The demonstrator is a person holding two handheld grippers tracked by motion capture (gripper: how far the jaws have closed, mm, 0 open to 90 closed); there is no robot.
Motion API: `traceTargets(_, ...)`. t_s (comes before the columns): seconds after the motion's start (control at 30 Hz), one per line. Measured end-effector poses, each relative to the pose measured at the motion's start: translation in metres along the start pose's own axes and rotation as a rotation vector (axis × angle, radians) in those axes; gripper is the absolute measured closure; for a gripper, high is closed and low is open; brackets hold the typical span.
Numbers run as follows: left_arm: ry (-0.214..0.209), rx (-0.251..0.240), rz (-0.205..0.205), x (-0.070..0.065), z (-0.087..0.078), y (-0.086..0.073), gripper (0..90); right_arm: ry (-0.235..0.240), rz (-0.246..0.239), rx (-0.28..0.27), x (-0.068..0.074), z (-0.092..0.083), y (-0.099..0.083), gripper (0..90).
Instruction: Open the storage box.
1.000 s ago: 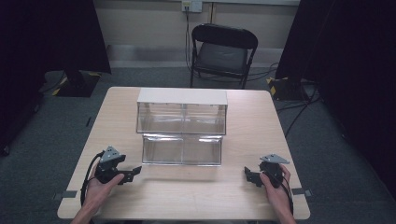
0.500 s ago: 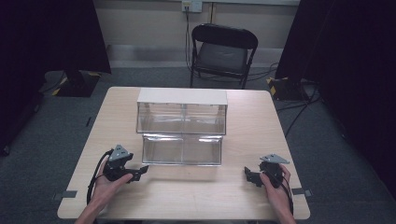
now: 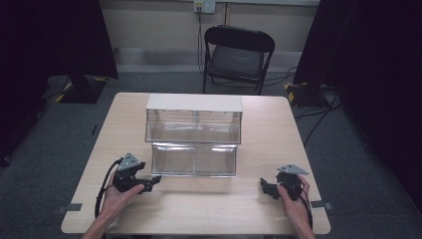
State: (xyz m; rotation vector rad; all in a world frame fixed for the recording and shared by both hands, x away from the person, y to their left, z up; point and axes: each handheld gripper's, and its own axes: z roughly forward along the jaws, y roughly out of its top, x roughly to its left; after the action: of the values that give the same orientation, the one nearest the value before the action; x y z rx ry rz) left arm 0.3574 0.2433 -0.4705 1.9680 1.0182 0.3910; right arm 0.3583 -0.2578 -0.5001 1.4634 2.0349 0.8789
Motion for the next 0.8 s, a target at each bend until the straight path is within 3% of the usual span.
traceTargets(0.37,-0.037,-0.021,-0.022,-0.001,-0.0011,0.0007,15.8,0.0,0.0,0.0,0.0,0.0,0.0,12.2)
traceTargets(0.8,-0.046,-0.038,-0.004,-0.0049,-0.0041,0.0016,16.3,0.0,0.0,0.0,0.0,0.0,0.0,12.2)
